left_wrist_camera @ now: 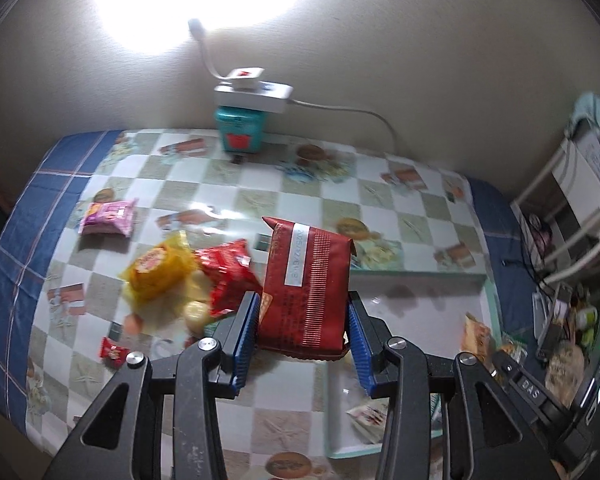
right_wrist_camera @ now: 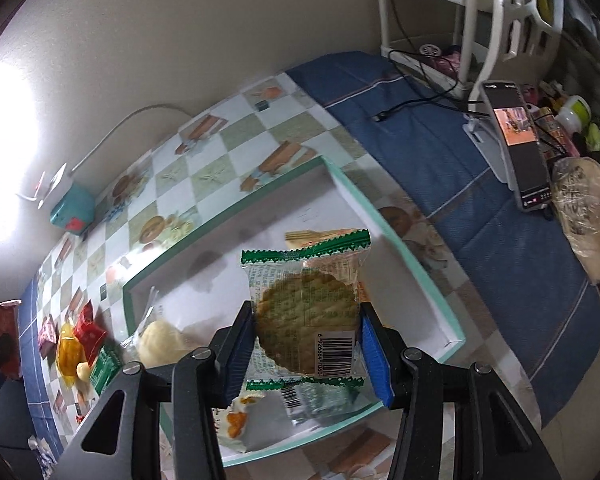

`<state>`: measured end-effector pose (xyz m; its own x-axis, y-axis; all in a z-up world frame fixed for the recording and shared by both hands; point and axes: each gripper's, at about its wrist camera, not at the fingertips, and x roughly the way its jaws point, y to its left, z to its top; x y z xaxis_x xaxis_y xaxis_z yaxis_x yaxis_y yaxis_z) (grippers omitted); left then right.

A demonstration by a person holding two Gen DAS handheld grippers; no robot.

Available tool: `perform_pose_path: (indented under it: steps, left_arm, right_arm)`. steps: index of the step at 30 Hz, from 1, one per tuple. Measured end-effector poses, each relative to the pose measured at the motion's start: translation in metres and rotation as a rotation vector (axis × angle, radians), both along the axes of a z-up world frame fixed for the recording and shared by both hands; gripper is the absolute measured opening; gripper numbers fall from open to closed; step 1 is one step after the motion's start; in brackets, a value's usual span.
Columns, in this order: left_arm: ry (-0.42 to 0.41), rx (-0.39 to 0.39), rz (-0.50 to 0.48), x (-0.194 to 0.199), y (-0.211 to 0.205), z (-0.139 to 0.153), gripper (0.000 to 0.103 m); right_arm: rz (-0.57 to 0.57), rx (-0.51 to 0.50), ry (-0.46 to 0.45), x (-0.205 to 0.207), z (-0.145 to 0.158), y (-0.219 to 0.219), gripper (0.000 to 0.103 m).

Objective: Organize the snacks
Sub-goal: 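Lift both packs and carry them over the white tray, then open the left tool to drop the red pack while the right tool releases the cracker pack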

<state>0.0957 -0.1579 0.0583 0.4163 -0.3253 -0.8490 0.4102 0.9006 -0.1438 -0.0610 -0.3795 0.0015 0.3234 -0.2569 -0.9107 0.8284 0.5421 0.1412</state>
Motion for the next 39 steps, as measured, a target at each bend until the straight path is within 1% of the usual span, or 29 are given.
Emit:
perform_pose_path:
  steps: [7, 10, 13, 19, 23, 26, 31, 33, 34, 35, 36, 37, 38, 39]
  left_arm:
    - [0.013, 0.054, -0.126, -0.032, -0.050, -0.014, 0.044]
    - [0.031, 0.093, -0.196, -0.045, -0.072, -0.028, 0.045]
    - [0.057, 0.142, -0.237, -0.055, -0.088, -0.045, 0.045]
    - [0.083, 0.195, -0.281, -0.063, -0.103, -0.070, 0.045]
    - [0.111, 0.209, -0.285, -0.062, -0.106, -0.086, 0.045]
    - [0.115, 0.204, -0.275, -0.059, -0.105, -0.088, 0.045]
    - [0.121, 0.196, -0.247, -0.052, -0.097, -0.086, 0.045]
    - [0.138, 0.190, -0.228, -0.049, -0.094, -0.087, 0.045]
    - [0.149, 0.189, -0.215, -0.046, -0.091, -0.088, 0.045]
    - [0.157, 0.194, -0.202, -0.044, -0.089, -0.089, 0.046]
    - [0.159, 0.200, -0.190, -0.042, -0.087, -0.090, 0.049]
    - [0.161, 0.205, -0.175, -0.040, -0.084, -0.091, 0.060]
    - [0.166, 0.208, -0.157, -0.037, -0.081, -0.092, 0.066]
    - [0.172, 0.210, -0.129, -0.033, -0.077, -0.093, 0.077]
  right_arm:
    - [-0.030, 0.004, -0.002, -0.010, -0.001, -0.010, 0.053]
    - [-0.026, 0.008, -0.001, -0.011, -0.002, -0.011, 0.053]
    - [-0.018, 0.015, 0.007, -0.010, -0.006, -0.010, 0.053]
    - [0.011, 0.027, 0.024, -0.002, -0.015, -0.005, 0.053]
    - [0.040, 0.054, 0.034, 0.006, -0.028, -0.003, 0.053]
    - [0.054, 0.064, 0.044, 0.010, -0.034, 0.001, 0.053]
    - [0.061, 0.062, 0.053, 0.014, -0.035, 0.003, 0.055]
    - [0.051, 0.069, 0.064, 0.013, -0.038, 0.003, 0.059]
    - [0.047, 0.071, 0.072, 0.013, -0.039, 0.002, 0.068]
    - [0.041, 0.066, 0.088, 0.014, -0.041, 0.001, 0.073]
    - [0.039, 0.059, 0.096, 0.014, -0.041, 0.001, 0.073]
    - [0.038, 0.053, 0.102, 0.014, -0.041, 0.001, 0.074]
    - [0.037, 0.051, 0.102, 0.013, -0.040, 0.000, 0.077]
    - [0.035, 0.047, 0.104, 0.013, -0.040, 0.000, 0.081]
